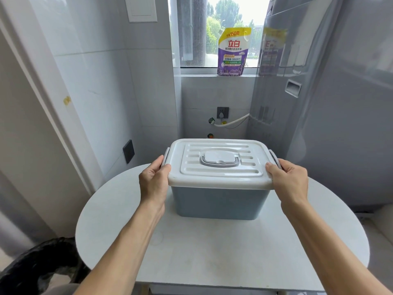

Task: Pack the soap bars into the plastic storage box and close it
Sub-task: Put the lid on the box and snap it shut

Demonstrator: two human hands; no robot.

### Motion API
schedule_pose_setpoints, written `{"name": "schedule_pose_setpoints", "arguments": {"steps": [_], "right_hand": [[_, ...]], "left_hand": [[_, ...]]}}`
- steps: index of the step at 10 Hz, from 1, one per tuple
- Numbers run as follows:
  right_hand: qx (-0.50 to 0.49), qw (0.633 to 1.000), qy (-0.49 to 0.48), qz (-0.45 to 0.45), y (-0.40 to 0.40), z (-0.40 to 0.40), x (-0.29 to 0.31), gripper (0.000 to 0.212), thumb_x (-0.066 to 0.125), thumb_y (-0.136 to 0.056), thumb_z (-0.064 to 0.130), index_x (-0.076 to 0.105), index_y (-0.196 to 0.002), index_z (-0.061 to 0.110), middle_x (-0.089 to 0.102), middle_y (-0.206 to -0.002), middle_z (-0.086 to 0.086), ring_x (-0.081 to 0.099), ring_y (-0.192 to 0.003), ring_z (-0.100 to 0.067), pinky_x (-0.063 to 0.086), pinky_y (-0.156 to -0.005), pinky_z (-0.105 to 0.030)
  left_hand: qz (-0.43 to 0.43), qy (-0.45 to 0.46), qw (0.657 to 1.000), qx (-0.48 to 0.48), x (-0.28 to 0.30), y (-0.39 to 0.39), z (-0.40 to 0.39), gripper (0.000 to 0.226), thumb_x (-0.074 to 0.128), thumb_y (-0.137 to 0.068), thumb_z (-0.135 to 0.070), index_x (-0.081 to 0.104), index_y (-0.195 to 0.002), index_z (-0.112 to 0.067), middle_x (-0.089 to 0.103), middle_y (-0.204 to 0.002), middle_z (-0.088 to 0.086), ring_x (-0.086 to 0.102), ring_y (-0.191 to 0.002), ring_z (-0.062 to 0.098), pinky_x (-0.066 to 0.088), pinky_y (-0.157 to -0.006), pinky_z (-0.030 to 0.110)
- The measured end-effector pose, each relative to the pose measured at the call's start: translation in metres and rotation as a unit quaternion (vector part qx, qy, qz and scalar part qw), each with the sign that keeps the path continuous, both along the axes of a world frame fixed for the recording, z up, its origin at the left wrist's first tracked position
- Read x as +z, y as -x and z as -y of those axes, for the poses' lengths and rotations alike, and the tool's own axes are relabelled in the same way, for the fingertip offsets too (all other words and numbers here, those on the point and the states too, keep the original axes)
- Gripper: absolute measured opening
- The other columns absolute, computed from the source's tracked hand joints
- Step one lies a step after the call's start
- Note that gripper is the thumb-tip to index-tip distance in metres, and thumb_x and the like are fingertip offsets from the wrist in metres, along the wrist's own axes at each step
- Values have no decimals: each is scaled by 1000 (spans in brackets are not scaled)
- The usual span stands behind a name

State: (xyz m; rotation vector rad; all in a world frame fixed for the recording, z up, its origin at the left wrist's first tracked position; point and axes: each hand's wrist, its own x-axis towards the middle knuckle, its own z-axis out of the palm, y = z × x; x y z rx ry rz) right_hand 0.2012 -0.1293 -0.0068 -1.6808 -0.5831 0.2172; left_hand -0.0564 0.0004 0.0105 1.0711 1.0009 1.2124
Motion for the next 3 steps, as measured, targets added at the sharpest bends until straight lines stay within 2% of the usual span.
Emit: {"name": "schedule_pose_setpoints", "arguments": {"steps": [1, 2, 3], "right_hand": [[-2, 1000, 5, 4, -1, -1, 0, 44, 59, -70, 35, 61, -90, -4, 51, -66, -4, 41, -64, -17, 36, -62, -34], [6, 1000, 8, 14, 1, -1, 1, 44, 59, -71, 36, 63, -92, -3, 54, -67, -16, 44, -64, -17, 38, -63, -34], [17, 999, 17, 27, 0, 4, 2, 42, 58, -76, 39, 66, -92, 1, 62, -73, -20, 47, -65, -17, 40, -63, -35]], "left_hand": [[-3, -16, 1000, 6, 3, -4, 1, 39, 58, -83, -5, 69, -118, -19, 70, -88, -30, 64, -104, 7, 47, -102, 34], [-23, -27, 999, -2, 7, -3, 9, 36, 56, -87, -4, 73, -99, -34, 67, -72, -35, 61, -89, 0, 48, -87, 21], [-51, -47, 998, 5, 7, -1, 8, 35, 57, -88, -8, 71, -112, -29, 70, -94, -27, 60, -98, 3, 44, -84, 18]]}}
